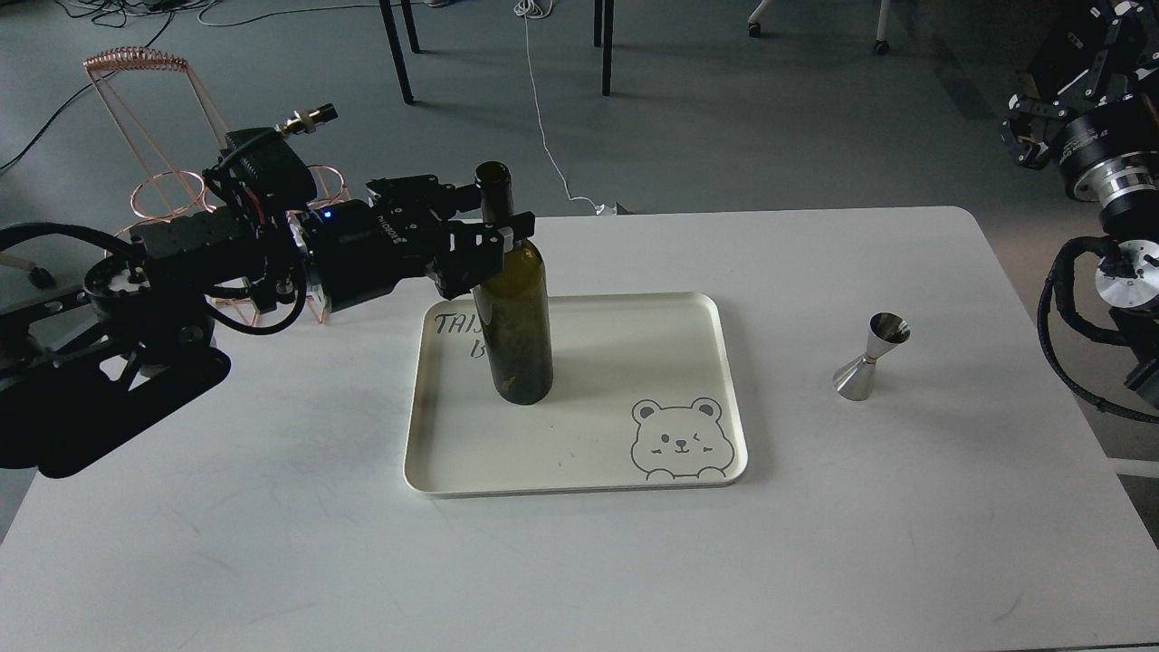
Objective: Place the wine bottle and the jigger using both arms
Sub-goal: 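Lift the bottle and carry it over the copper wire rack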
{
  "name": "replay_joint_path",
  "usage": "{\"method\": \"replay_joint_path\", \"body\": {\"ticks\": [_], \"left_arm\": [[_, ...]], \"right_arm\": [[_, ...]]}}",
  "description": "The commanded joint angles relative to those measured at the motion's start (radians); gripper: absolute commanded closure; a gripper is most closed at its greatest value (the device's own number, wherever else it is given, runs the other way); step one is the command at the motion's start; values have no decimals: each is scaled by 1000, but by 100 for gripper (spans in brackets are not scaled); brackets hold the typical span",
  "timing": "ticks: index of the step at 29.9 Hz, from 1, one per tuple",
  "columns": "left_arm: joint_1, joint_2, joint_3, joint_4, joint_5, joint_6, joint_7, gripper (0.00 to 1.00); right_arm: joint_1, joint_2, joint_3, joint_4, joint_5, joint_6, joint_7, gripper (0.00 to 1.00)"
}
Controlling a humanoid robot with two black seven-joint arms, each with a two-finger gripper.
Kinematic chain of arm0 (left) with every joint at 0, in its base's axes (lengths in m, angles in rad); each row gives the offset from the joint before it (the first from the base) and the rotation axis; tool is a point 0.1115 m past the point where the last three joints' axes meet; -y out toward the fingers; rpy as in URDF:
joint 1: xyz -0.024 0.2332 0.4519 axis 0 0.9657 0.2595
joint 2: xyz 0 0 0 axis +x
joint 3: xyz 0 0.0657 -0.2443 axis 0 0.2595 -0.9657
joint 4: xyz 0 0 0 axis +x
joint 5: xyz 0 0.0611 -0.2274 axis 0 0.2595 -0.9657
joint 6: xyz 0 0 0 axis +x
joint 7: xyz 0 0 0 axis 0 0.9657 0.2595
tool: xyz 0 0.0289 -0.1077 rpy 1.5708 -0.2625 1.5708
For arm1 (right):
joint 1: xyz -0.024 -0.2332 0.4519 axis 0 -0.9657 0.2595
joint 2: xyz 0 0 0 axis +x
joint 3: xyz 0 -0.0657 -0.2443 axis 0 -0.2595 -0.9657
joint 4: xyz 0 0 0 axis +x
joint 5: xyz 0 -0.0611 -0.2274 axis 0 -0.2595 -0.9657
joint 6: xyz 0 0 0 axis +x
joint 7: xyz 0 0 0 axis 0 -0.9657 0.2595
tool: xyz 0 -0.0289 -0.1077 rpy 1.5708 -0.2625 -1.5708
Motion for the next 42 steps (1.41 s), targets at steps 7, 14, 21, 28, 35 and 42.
{"method": "replay_joint_path", "body": {"ticks": [7,14,21,28,35,42], "left_arm": [[-3,10,1,-3,-3,-1,-6,76],[-13,67,-27,-37,-14,2,-11,81],[-61,219,-116,-61,-76,-9,-32,81],[-110,384,-111,-29,-96,-15,-34,81],[-148,406,-102,89,-126,-27,-34,82],[-150,365,-102,224,-118,-24,-32,83]], "right_arm": [[-2,1,0,0,0,-1,0,4],[-2,0,-2,0,-2,0,0,4],[0,-2,0,0,-2,3,0,4],[0,-2,0,0,-2,3,0,4],[2,1,-2,1,-2,3,0,4],[8,0,-2,1,-2,5,0,4]]}}
